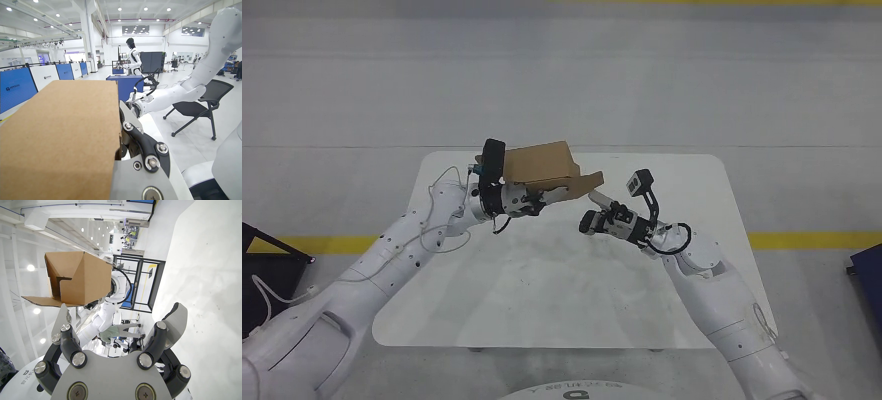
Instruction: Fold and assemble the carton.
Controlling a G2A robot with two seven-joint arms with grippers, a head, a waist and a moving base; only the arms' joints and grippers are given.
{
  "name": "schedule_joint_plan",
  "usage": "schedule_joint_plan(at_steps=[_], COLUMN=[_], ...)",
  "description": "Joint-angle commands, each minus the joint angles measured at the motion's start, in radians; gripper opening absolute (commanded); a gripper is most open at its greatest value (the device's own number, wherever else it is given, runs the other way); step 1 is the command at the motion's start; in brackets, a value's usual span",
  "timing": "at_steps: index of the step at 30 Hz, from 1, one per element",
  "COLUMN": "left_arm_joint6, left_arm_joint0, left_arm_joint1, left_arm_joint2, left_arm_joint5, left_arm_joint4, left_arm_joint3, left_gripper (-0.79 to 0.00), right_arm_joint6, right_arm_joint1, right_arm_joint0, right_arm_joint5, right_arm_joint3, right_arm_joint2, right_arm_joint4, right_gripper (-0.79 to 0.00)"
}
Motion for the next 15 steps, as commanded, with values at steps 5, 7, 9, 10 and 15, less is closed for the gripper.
schedule_joint_plan(at_steps=[5, 7, 9, 10, 15], left_arm_joint6=[0.000, 0.000, 0.000, 0.000, 0.000], left_arm_joint0=[-0.006, -0.007, -0.008, -0.009, -0.011], left_arm_joint1=[-0.009, -0.011, -0.012, -0.013, -0.014], left_arm_joint2=[0.010, 0.011, 0.013, 0.014, 0.023], left_arm_joint5=[0.000, 0.000, 0.000, 0.000, 0.000], left_arm_joint4=[0.007, 0.009, 0.011, 0.011, 0.015], left_arm_joint3=[0.010, 0.011, 0.010, 0.011, 0.007], left_gripper=[-0.785, -0.785, -0.785, -0.785, -0.785], right_arm_joint6=[-0.019, -0.028, -0.033, -0.035, -0.039], right_arm_joint1=[-0.002, -0.003, -0.004, -0.004, -0.005], right_arm_joint0=[0.016, 0.021, 0.025, 0.027, 0.034], right_arm_joint5=[0.012, 0.015, 0.017, 0.019, 0.023], right_arm_joint3=[0.011, 0.015, 0.019, 0.020, 0.025], right_arm_joint2=[-0.009, -0.012, -0.016, -0.018, -0.028], right_arm_joint4=[0.007, 0.009, 0.009, 0.009, 0.004], right_gripper=[0.000, 0.000, 0.000, 0.000, 0.000])
